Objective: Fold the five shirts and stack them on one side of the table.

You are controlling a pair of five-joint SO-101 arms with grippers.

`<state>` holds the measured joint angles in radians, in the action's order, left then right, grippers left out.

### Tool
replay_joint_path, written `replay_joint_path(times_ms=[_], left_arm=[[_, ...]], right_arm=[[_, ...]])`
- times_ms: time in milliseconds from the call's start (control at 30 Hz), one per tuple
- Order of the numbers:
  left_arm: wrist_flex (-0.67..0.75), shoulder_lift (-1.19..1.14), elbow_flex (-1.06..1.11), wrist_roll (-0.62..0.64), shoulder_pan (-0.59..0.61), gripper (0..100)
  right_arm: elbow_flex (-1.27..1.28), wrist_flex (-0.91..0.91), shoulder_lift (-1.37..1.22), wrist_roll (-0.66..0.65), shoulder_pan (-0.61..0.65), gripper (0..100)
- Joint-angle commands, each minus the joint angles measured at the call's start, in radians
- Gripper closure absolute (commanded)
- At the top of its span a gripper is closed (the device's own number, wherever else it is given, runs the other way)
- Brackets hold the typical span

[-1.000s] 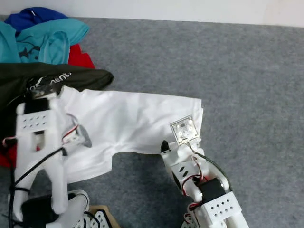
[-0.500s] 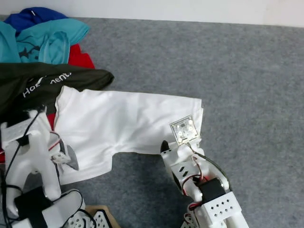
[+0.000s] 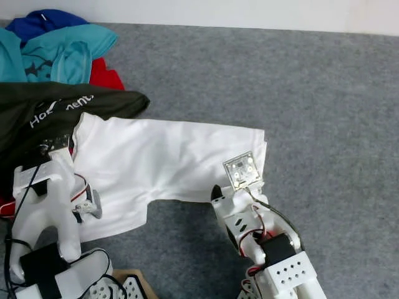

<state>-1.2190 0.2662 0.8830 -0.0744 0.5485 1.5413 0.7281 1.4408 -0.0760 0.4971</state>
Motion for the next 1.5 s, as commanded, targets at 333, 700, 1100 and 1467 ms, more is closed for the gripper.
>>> replay_joint_path(times_ms=[333,700,1100,1467], left_arm=[[-0.044,0.005,-0.005,-0.006,-0.147,99],[-0.238,0.005,-0.171,0.032,-0.217,99],[-0.285,-0.002,-0.384,0.161,-0.239,98],[-0.287,-0.007,-0.476,0.354,-0.326,98]], right_arm=[[-0.008,-0.012,0.004,-0.014,-0.012,85.1],[-0.008,-0.012,0.004,-0.015,-0.012,85.1],[-0.008,-0.012,0.004,-0.015,-0.012,85.1],[-0.008,-0.012,0.004,-0.015,-0.012,85.1]])
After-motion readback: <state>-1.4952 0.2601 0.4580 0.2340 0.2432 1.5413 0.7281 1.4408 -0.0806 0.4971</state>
